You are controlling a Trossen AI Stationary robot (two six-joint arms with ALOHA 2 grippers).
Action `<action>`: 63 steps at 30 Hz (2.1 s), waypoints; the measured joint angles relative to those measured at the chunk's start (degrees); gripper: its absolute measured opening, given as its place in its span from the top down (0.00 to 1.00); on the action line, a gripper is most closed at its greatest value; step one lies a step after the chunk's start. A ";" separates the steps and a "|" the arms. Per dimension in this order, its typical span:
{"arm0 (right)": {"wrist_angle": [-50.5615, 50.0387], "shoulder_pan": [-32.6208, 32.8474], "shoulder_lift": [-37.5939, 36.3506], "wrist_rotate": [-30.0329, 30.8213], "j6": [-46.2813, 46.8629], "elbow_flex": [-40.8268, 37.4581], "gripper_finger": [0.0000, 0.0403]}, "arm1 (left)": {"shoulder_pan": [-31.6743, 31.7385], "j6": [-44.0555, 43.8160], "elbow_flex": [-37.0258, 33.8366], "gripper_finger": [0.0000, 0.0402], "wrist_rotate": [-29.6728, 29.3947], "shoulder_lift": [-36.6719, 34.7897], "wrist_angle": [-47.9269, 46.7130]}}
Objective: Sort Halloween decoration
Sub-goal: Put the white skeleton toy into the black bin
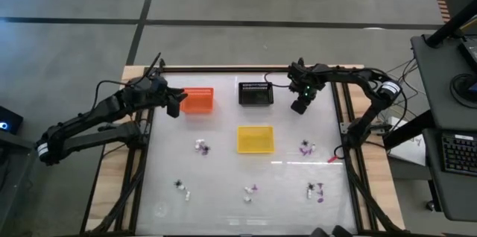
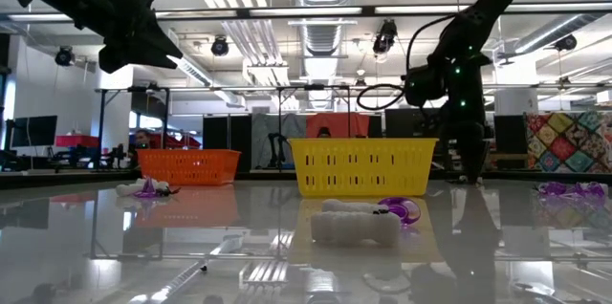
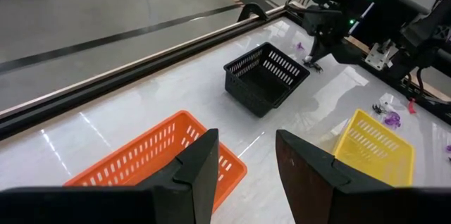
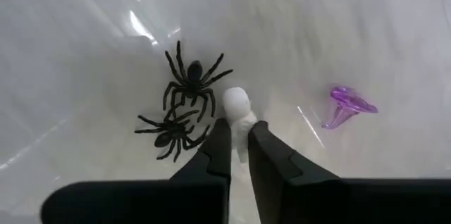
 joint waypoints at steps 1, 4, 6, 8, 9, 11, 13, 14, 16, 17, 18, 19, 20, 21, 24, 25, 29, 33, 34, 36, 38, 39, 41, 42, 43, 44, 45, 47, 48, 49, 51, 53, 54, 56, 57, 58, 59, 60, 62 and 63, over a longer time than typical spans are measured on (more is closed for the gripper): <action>-0.40 0.00 -0.30 0.45 0.38 0.08 0.97 | 0.00 0.00 0.00 0.69 0.00 0.00 0.00; -2.47 -0.04 -1.30 1.29 1.23 0.99 0.97 | 0.02 -0.02 0.00 0.69 0.00 0.00 0.00; -3.55 -0.07 -2.00 1.26 2.67 2.25 0.97 | 0.01 -0.43 0.00 0.69 0.00 0.00 0.00; -4.21 -0.07 -2.66 0.88 4.67 3.51 0.97 | 0.00 -0.90 0.00 0.69 0.00 0.00 0.02; -4.51 -0.06 -3.10 0.85 5.41 4.06 0.97 | 0.01 -1.07 0.00 0.69 0.00 0.00 0.02; -4.20 0.13 -3.80 0.02 6.86 5.66 0.97 | 0.02 -1.07 0.00 0.69 0.00 0.00 0.00; -3.89 0.58 -3.91 -1.90 8.28 7.55 0.97 | 0.00 -1.07 0.00 0.69 0.01 0.00 0.02; -3.86 0.80 -3.91 -3.16 9.03 8.47 0.97 | 0.02 -1.07 0.00 0.69 0.01 0.00 0.04; -3.06 1.71 -3.91 -5.30 10.34 10.35 0.97 | 0.02 -1.07 0.00 0.69 0.00 0.00 0.05; -2.28 2.25 -3.91 -6.31 10.73 11.32 0.97 | -0.01 -1.07 0.00 0.69 0.00 0.00 0.07; -1.69 2.77 -3.91 -7.29 11.28 12.32 0.97 | 0.02 -1.07 0.00 0.69 0.02 0.00 0.07; -1.06 3.35 -3.91 -8.35 11.94 13.39 0.97 | 0.02 -1.07 0.00 0.69 0.02 0.00 0.07; -0.25 3.99 -3.91 -9.28 12.35 14.33 0.97 | 0.02 -1.07 0.00 0.69 0.02 0.00 0.07; 1.05 4.66 -3.91 -10.16 12.91 15.14 0.97 | 0.00 -1.07 0.00 0.69 0.01 0.00 0.07; 5.56 6.52 -3.90 -12.08 14.02 16.90 0.97 | 0.00 -1.07 0.00 0.69 0.02 0.00 0.07; 6.68 7.10 -3.80 -12.19 14.75 17.40 0.97 | 0.02 -1.07 0.00 0.69 0.02 0.00 0.07; 9.82 8.89 -2.40 -12.26 17.18 19.11 0.97 | 0.01 -1.07 0.00 0.69 0.02 0.00 0.07; 10.06 10.33 -0.30 -12.24 17.77 20.45 0.97 | 0.00 -2.34 0.01 0.69 0.02 0.00 0.07; 10.24 10.72 0.21 -12.24 18.14 20.63 0.97 | 0.00 -3.21 0.02 0.69 0.05 0.00 0.07; 10.88 11.35 1.30 -12.31 19.45 20.72 0.97 | 0.00 -4.48 0.02 0.69 0.07 0.00 0.04; 11.68 11.88 2.33 -12.92 19.63 20.72 0.97 | 0.02 -4.85 0.02 0.69 0.09 0.00 0.07; 12.00 12.24 2.74 -13.13 19.58 20.72 0.97 | 0.01 -4.87 0.02 0.69 0.10 0.00 0.07; 12.74 12.79 3.26 -13.10 19.56 20.72 0.97 | 0.01 -4.87 0.02 0.69 0.13 0.09 0.07; 13.25 13.12 3.45 -13.10 19.54 20.72 0.97 | 0.00 -4.85 0.02 0.69 0.17 0.21 0.07; 13.54 13.36 3.50 -13.10 19.54 20.72 0.97 | 0.02 -4.76 0.02 0.69 0.23 0.31 0.06; 13.59 13.61 3.50 -13.11 19.54 20.72 0.97 | 0.02 -4.42 0.02 0.69 0.48 0.45 0.04; 13.85 13.86 3.52 -13.11 19.53 20.72 0.97 | 0.02 -4.03 0.02 0.69 0.88 0.64 0.07; 14.76 14.42 3.52 -13.10 19.52 20.72 0.97 | 0.02 -3.60 0.02 0.69 2.31 1.04 0.07; 14.72 14.66 3.52 -13.09 19.52 20.72 0.97 | -0.01 -3.37 0.02 0.69 2.95 1.28 0.07; 14.67 14.90 3.52 -13.09 19.49 20.72 0.97 | 0.01 -3.05 0.02 0.69 3.70 1.50 0.07; 14.67 15.46 3.52 -12.99 19.09 20.72 0.97 | 0.02 -1.92 0.02 0.69 5.03 1.96 0.07; 14.70 16.03 3.54 -12.12 19.00 20.72 0.97 | 0.01 -0.92 0.02 0.69 5.58 2.38 0.10; 14.68 16.32 3.55 -11.12 18.95 20.72 0.96 | 0.00 -0.74 0.02 0.69 5.69 2.61 0.25; 14.64 16.75 3.60 -9.12 18.89 20.72 0.94 | 0.02 -0.65 0.02 0.69 5.75 2.93 0.77; 14.61 16.92 3.60 -8.24 18.86 20.72 0.92 | 0.02 -0.60 0.02 0.69 6.05 3.03 1.21; 14.60 16.90 3.60 -7.56 18.87 20.72 0.90 | 0.02 -0.57 0.02 0.69 6.58 3.14 1.78; 14.57 16.92 3.60 -7.09 18.98 20.72 0.87 | 0.01 -0.55 0.02 0.69 6.97 3.19 2.28; 14.46 16.92 3.60 -7.05 19.02 20.72 0.84 | 0.02 -0.49 0.02 0.69 7.71 3.21 2.56; 14.38 16.87 3.60 -6.68 19.04 20.72 0.79 | 0.00 0.38 0.02 0.69 8.62 3.21 3.12; 14.38 16.90 3.60 -6.52 19.05 20.73 0.76 | -0.01 1.16 0.03 0.69 9.13 3.19 3.21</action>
